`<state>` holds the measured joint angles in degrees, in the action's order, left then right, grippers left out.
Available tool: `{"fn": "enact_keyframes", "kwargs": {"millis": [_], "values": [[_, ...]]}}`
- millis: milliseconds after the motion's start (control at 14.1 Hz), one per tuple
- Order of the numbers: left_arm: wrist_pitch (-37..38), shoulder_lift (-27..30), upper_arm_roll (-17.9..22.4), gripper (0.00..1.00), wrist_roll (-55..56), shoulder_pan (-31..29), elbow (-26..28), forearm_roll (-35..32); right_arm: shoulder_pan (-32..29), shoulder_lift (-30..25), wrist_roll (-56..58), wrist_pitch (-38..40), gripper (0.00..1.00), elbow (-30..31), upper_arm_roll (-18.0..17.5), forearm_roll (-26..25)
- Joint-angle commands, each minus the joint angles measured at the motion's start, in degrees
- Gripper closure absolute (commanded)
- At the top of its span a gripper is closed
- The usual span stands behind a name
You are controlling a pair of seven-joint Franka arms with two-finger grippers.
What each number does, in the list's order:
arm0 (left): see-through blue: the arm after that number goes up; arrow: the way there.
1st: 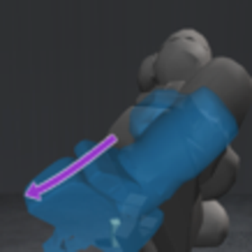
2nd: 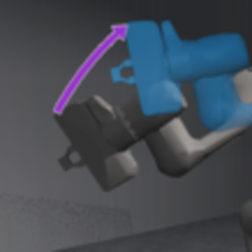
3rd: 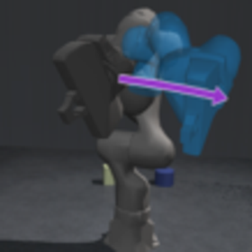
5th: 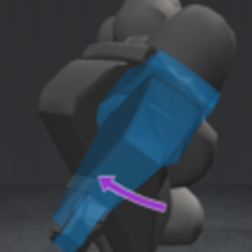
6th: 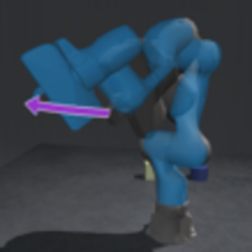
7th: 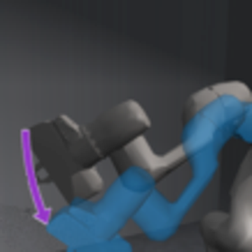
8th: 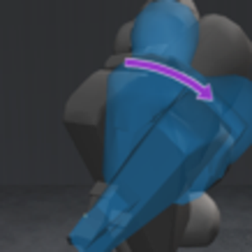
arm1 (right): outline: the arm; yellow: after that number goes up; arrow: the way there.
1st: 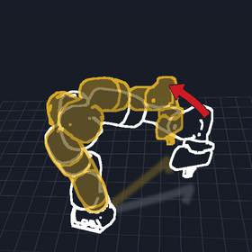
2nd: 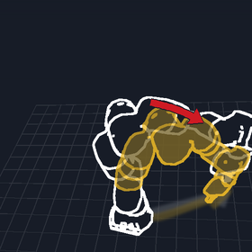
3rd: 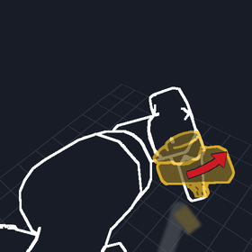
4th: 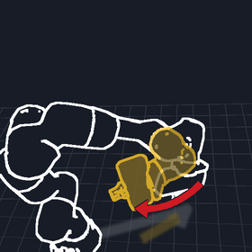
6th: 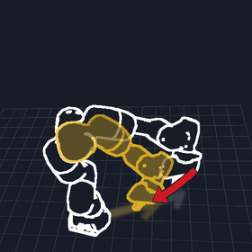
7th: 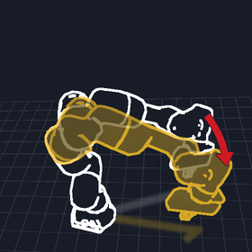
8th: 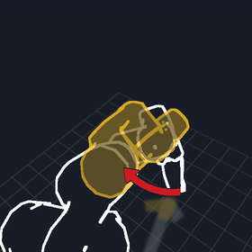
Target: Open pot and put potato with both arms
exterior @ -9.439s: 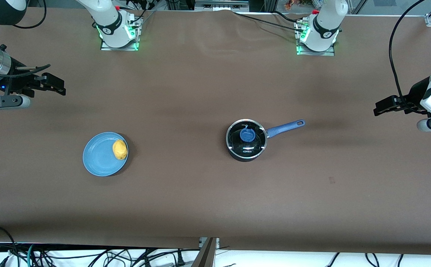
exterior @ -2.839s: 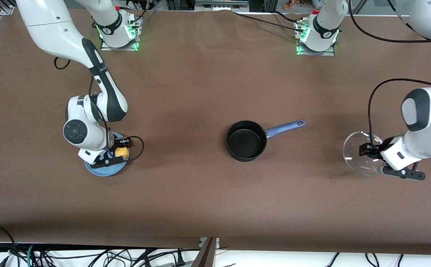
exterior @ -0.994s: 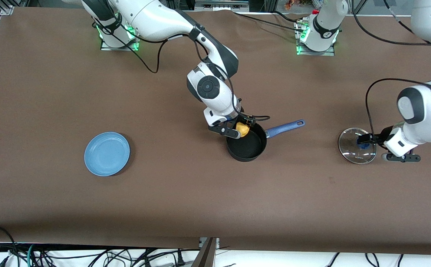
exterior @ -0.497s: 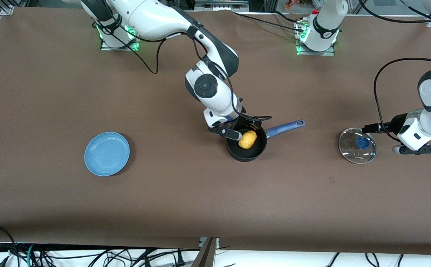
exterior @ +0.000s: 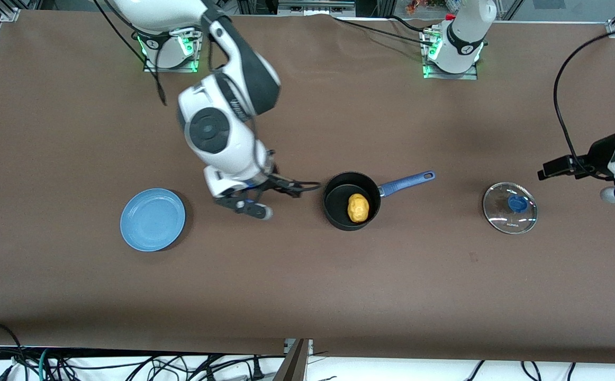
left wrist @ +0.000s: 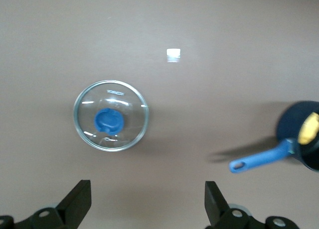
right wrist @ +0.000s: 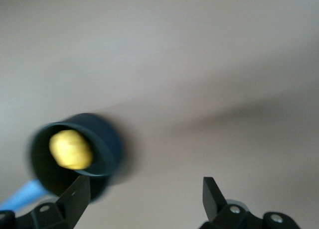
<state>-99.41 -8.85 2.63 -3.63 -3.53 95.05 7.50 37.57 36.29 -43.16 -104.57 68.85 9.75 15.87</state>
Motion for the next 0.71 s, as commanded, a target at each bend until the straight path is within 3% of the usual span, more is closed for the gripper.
{"fn": "enact_keyframes", "kwargs": {"millis": [0,355,639], "values": [[1.68,-0.64,-1.22,0.0,0.47,2.47,-3.81,1.81,0.75,-9.54,6.06,7.42,0.0,7.95,5.09,-0.49],[1.85,1.28,-2.19,0.0,0.2,3.27,-4.96,0.93,0.84,-26.25,22.39,16.14,0.0,20.26,15.02,-2.06],[-0.59,-2.83,-2.02,0.0,-1.64,0.38,-5.22,1.37,0.84,-32.23,25.66,20.28,0.0,21.76,15.57,-9.0]]}}
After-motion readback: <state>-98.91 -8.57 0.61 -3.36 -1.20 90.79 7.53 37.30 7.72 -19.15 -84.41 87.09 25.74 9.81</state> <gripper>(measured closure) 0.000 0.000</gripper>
